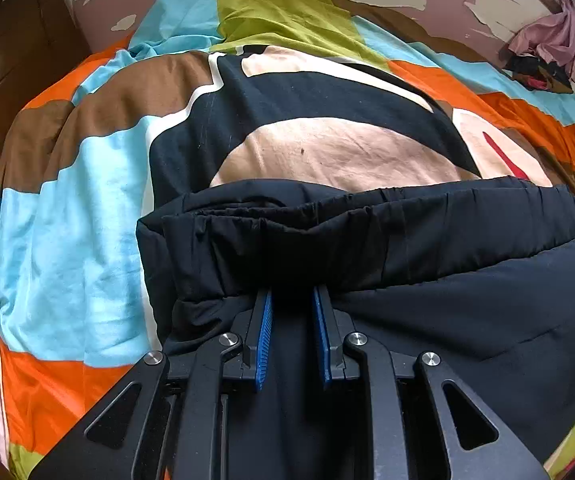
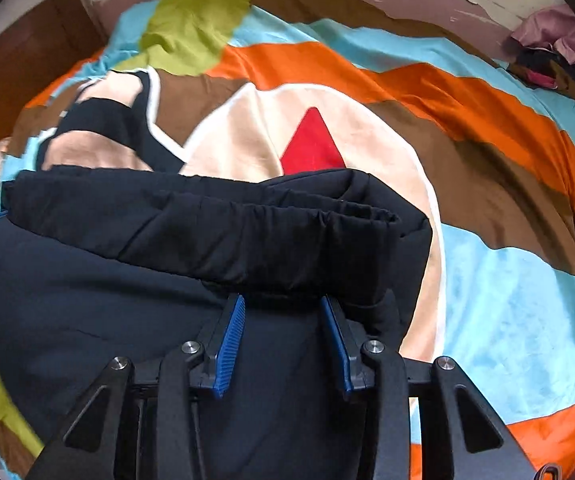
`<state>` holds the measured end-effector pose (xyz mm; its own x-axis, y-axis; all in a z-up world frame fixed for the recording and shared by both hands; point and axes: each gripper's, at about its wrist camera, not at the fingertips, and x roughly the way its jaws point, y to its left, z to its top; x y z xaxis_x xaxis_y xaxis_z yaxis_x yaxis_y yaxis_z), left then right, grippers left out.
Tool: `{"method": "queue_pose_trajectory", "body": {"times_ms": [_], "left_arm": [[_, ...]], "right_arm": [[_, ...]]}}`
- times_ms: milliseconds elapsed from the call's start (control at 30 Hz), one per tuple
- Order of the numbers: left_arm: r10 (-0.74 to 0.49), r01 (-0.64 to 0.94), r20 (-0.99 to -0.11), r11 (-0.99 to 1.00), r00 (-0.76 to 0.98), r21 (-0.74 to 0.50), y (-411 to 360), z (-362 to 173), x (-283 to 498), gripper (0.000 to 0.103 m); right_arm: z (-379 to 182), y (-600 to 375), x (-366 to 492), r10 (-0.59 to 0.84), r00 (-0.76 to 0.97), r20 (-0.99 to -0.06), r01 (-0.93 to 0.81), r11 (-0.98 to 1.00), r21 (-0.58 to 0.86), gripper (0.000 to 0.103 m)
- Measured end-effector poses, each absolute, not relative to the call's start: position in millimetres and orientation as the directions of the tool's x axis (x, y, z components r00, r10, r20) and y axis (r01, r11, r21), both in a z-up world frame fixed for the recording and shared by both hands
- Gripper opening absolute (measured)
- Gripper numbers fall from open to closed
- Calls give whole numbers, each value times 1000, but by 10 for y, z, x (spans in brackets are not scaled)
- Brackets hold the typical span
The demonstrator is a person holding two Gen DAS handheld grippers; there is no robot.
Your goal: Fold large clothes
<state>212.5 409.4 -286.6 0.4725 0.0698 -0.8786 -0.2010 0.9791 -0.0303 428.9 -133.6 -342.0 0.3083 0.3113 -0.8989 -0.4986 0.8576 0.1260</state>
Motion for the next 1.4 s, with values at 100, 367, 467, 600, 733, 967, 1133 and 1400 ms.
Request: {"method": "queue_pose_trajectory", "body": {"times_ms": [100, 367, 467, 600, 733, 967, 1133, 1400], "left_arm": [[59, -205, -882, 978, 467, -43, 4138, -2845, 2095, 17], [-12, -128, -833, 987, 553, -100, 3790, -2365, 1671, 17], [-115, -59, -811, 982, 574, -181, 3478, -2274, 1540, 18], [-154, 3, -812, 983, 563, -184, 3080, -2363, 1693, 18], [-96, -75, -841, 984, 532, -160, 3121, -2616, 2021, 18], [-40, -90, -860, 991, 508, -100, 3248, -2792, 2309, 18], [-66, -111, -866, 984, 495, -138, 3348, -2835, 2319, 20], [-85, -94, -867, 984, 491, -150, 3319, -2673, 2189, 21]], "right_arm": [[-3441, -1352, 4337, 311, 298, -902, -472, 870, 144, 37], [-2775, -1272, 3683, 455, 368, -811, -544, 813, 209, 58], [-2619, -1018, 3306, 538, 353, -766, -634, 740, 227, 58], [-2764, -603, 3149, 538, 332, -775, -698, 693, 182, 60], [-3141, -443, 3402, 457, 330, -826, -636, 754, 163, 71], [-3375, -386, 3838, 415, 280, -866, -533, 817, 219, 82], [-3412, -386, 3894, 411, 236, -880, -530, 814, 238, 84], [-3177, -553, 3736, 481, 214, -850, -560, 774, 297, 91]]}}
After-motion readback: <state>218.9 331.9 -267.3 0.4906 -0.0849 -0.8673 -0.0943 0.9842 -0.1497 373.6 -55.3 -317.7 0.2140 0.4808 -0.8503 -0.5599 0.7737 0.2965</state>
